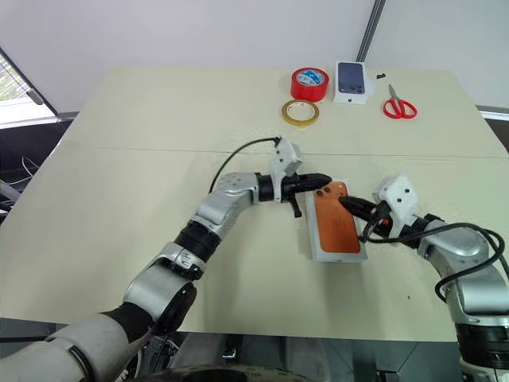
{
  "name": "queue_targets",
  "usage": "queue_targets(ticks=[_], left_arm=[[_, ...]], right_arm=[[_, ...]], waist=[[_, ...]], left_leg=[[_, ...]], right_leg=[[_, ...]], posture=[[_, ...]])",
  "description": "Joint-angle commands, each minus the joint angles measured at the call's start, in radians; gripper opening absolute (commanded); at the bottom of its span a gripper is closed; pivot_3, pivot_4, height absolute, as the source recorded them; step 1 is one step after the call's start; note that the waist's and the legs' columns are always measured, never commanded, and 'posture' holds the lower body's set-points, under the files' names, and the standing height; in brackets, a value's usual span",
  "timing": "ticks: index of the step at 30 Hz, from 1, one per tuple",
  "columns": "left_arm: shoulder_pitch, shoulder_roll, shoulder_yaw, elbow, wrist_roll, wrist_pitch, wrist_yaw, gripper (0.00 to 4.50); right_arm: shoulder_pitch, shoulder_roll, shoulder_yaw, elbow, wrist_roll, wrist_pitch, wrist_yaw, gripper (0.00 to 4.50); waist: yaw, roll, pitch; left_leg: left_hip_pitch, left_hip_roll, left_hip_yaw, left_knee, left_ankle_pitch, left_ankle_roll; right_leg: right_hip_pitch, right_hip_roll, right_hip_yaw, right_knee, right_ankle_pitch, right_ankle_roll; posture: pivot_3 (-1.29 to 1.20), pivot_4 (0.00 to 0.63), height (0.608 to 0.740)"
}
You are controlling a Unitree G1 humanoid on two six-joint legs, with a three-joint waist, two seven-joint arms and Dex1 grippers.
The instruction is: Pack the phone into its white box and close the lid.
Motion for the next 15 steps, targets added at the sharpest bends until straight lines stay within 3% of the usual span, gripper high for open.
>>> queue_targets(ticks=[1, 6, 8, 11, 15], left_arm=[[-0.020, -0.011, -0.058, 0.118, 0.096, -0.074, 0.024, 0.00], [0.004, 0.001, -0.035, 0.148, 0.091, -0.052, -0.016, 0.00], [0.018, 0.017, -0.019, 0.123, 0.075, -0.072, -0.054, 0.55], [0.042, 0.048, 0.010, 0.052, 0.052, -0.069, -0.068, 1.87], [0.099, 0.147, 0.069, -0.170, -0.005, -0.008, -0.079, 3.88]], right_arm=[[0.089, -0.068, 0.103, 0.011, -0.172, -0.105, 0.014, 0.02], [0.113, -0.042, 0.100, 0.001, -0.174, -0.107, -0.031, 0.02], [0.083, -0.020, 0.055, -0.020, -0.049, 0.033, -0.025, 0.00], [0.054, -0.009, 0.024, -0.042, 0.002, 0.019, -0.004, 0.89], [-0.011, 0.017, -0.055, -0.033, 0.094, 0.053, -0.017, 2.94]], waist=[[-0.004, 0.001, -0.001], [-0.003, -0.007, -0.004], [-0.005, -0.008, -0.004], [-0.006, -0.008, -0.004], [-0.017, -0.005, -0.003]], left_leg=[[0.000, 0.000, 0.000, 0.000, 0.000, 0.000], [0.013, 0.001, 0.000, -0.001, -0.001, 0.001], [0.017, 0.001, 0.000, -0.001, -0.002, 0.002], [0.017, 0.002, 0.000, -0.001, -0.002, 0.002], [0.015, 0.002, 0.000, -0.002, -0.001, 0.001]], right_leg=[[0.000, 0.000, 0.000, 0.000, 0.000, 0.000], [0.013, 0.001, 0.000, -0.001, -0.001, 0.001], [0.018, 0.001, 0.000, -0.003, -0.001, 0.001], [0.016, 0.001, 0.001, -0.002, -0.001, 0.001], [0.013, 0.001, 0.002, 0.000, -0.001, 0.001]], posture=[[0.00, 0.150, 0.740], [0.00, 0.150, 0.740], [0.00, 0.150, 0.740], [0.00, 0.150, 0.740], [0.00, 0.150, 0.740]])
